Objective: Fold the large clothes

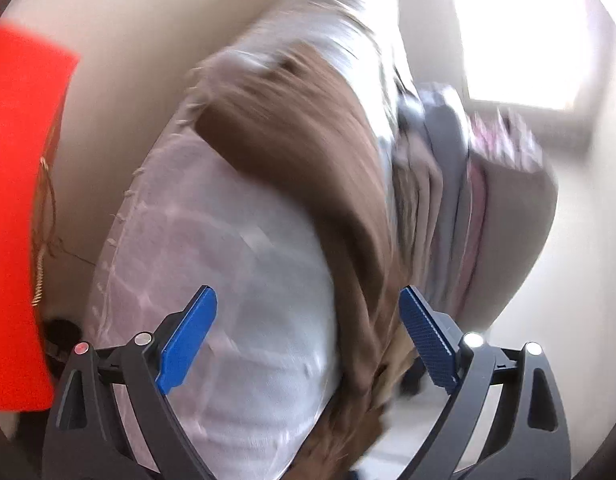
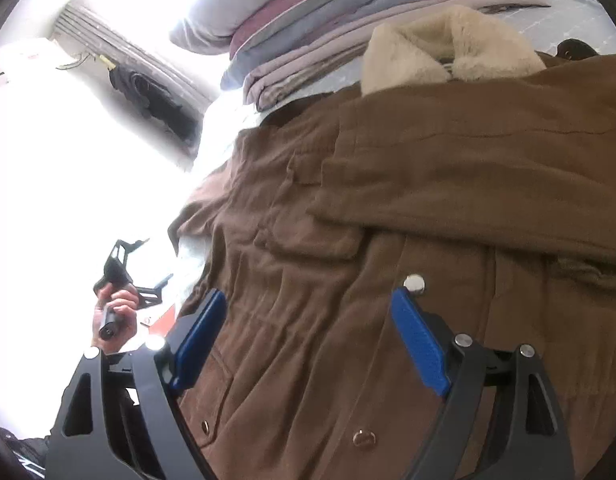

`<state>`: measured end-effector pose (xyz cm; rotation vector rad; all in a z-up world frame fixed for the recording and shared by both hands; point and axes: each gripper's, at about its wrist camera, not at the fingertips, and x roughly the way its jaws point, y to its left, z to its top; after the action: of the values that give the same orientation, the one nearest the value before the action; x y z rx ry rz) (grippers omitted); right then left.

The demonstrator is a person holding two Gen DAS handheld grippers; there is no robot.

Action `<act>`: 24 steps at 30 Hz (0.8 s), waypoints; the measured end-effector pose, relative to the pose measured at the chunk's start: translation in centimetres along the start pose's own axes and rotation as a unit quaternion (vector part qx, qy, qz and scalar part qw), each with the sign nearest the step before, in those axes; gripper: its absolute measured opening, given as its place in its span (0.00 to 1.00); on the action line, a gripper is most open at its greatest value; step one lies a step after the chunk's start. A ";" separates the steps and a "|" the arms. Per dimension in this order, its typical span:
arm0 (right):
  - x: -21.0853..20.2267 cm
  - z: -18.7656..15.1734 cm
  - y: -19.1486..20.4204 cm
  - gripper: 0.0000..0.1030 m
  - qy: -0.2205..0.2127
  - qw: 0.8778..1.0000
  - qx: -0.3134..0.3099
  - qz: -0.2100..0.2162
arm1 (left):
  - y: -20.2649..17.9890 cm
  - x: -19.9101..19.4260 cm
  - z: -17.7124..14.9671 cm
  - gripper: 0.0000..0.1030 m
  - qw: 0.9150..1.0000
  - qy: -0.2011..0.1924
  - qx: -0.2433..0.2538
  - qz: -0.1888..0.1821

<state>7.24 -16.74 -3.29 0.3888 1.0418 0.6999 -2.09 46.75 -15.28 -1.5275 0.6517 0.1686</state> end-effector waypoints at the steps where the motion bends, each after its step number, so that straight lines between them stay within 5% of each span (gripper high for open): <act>1: 0.2 0.1 0.2 0.79 0.001 1.000 -0.004 -0.003 | 1.0 0.3 1.0 0.86 1.000 -0.002 -0.019 -0.011; 9: 2.8 -0.5 -0.3 0.79 0.039 0.999 -0.014 -0.034 | 2.7 2.4 5.1 0.86 0.997 -0.044 -0.052 -0.039; 12: 3.7 -0.6 -0.6 0.79 0.049 0.998 -0.014 -0.040 | 3.7 3.2 6.6 0.76 0.996 -0.039 -0.062 -0.043; 15: 4.0 -0.6 -0.8 0.79 0.054 0.998 -0.013 -0.043 | 4.5 4.1 7.3 0.59 0.996 -0.036 -0.066 -0.049; 19: 4.4 -0.6 -1.1 0.79 0.059 0.997 -0.011 -0.044 | 3.9 3.1 7.7 0.12 0.996 -0.078 -0.024 -0.044; 24: 4.3 -0.5 -1.3 0.79 0.059 0.997 -0.008 -0.042 | 0.3 0.2 7.3 0.06 0.988 -0.128 0.038 -0.073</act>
<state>8.65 -14.66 -7.08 0.2913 1.1570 0.6607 -0.04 53.68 -16.30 -1.4433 0.3369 0.2208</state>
